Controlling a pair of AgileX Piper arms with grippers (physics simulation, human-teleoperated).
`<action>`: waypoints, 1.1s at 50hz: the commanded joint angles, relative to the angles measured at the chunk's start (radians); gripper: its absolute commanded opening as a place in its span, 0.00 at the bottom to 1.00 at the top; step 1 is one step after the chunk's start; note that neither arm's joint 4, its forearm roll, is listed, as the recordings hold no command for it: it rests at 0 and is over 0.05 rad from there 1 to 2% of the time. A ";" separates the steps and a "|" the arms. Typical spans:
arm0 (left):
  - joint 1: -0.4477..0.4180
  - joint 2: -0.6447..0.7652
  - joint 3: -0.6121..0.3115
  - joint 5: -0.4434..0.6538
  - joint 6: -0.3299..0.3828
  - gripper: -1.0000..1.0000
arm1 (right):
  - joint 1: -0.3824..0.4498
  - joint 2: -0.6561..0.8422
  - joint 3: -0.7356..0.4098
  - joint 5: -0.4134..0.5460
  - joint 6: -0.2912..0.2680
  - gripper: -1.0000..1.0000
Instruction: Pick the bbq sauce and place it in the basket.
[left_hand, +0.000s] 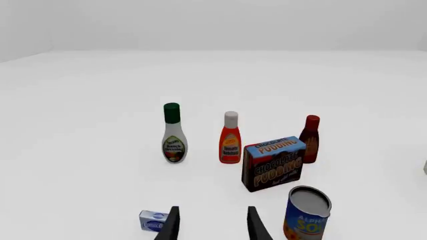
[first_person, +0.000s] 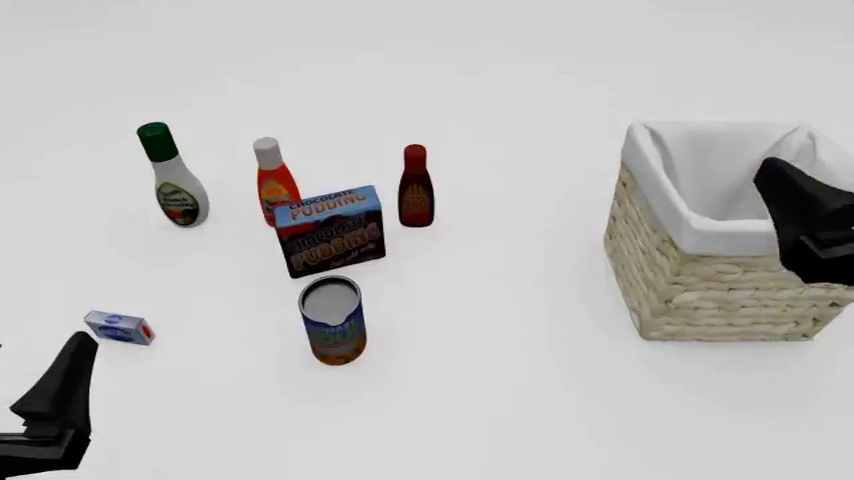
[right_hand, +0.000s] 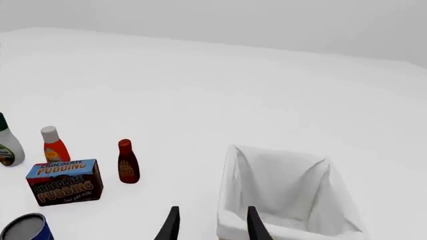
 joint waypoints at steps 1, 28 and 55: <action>0.000 0.000 0.000 0.000 0.000 1.00 | 0.026 0.194 -0.141 -0.001 -0.025 1.00; 0.000 0.000 0.000 0.000 0.000 1.00 | 0.148 0.540 -0.460 0.078 -0.065 1.00; 0.000 0.000 0.000 0.000 0.000 1.00 | 0.259 0.829 -0.750 0.168 -0.041 1.00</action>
